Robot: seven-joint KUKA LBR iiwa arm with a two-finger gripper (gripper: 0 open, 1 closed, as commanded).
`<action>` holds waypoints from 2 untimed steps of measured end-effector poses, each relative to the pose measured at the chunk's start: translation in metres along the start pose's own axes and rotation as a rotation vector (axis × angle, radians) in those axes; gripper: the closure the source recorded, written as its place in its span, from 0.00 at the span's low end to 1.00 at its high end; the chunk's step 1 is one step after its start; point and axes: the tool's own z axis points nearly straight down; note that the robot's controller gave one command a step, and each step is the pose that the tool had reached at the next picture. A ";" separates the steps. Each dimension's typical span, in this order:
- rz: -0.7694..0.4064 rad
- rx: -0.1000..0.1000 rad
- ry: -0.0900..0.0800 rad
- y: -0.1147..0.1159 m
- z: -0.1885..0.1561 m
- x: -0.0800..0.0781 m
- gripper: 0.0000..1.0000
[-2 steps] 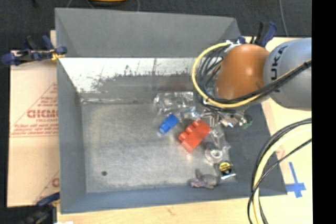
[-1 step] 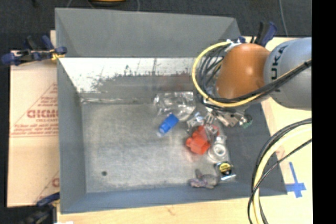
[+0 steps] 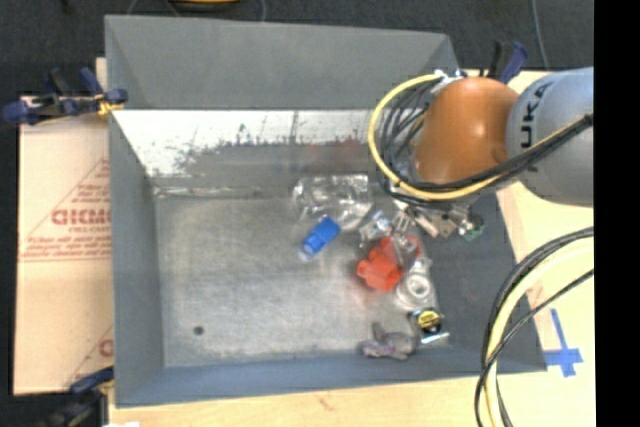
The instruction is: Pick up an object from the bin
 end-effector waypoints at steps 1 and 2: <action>0.007 0.003 -0.001 -0.002 -0.045 -0.001 1.00; 0.012 0.001 0.000 -0.004 -0.051 -0.002 1.00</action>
Offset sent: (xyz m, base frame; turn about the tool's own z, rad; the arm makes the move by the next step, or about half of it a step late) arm -0.0001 0.0000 0.0420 0.0000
